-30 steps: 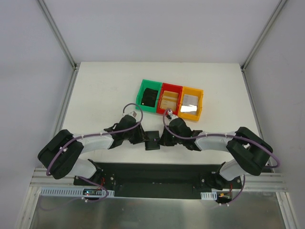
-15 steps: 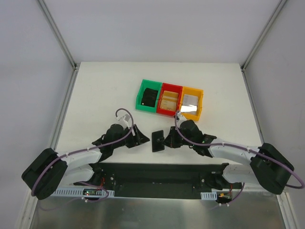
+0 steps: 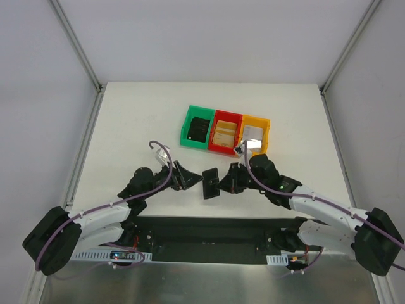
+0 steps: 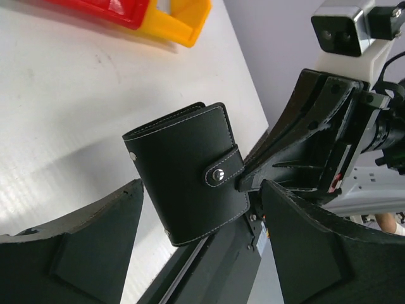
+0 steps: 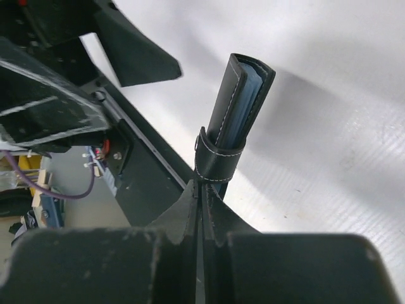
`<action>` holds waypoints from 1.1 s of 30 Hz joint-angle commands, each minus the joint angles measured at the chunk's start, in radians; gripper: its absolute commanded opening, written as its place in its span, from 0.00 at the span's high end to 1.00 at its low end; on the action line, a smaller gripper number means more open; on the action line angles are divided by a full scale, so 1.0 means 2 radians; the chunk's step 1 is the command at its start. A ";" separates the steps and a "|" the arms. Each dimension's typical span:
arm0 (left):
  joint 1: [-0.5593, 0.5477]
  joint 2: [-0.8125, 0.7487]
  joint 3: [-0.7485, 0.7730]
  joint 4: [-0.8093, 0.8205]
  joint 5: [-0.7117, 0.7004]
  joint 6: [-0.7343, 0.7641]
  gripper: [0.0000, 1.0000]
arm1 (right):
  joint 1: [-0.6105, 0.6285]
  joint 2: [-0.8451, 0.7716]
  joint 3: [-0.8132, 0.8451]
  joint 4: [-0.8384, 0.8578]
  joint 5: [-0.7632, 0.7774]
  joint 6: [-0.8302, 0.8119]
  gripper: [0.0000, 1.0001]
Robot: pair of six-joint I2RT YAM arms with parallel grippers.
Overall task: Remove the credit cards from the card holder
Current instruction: Pick up the card holder from the center of the board, then open the card holder.
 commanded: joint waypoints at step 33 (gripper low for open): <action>0.011 0.062 0.000 0.317 0.143 -0.058 0.54 | -0.018 -0.083 0.069 -0.010 -0.085 -0.004 1.00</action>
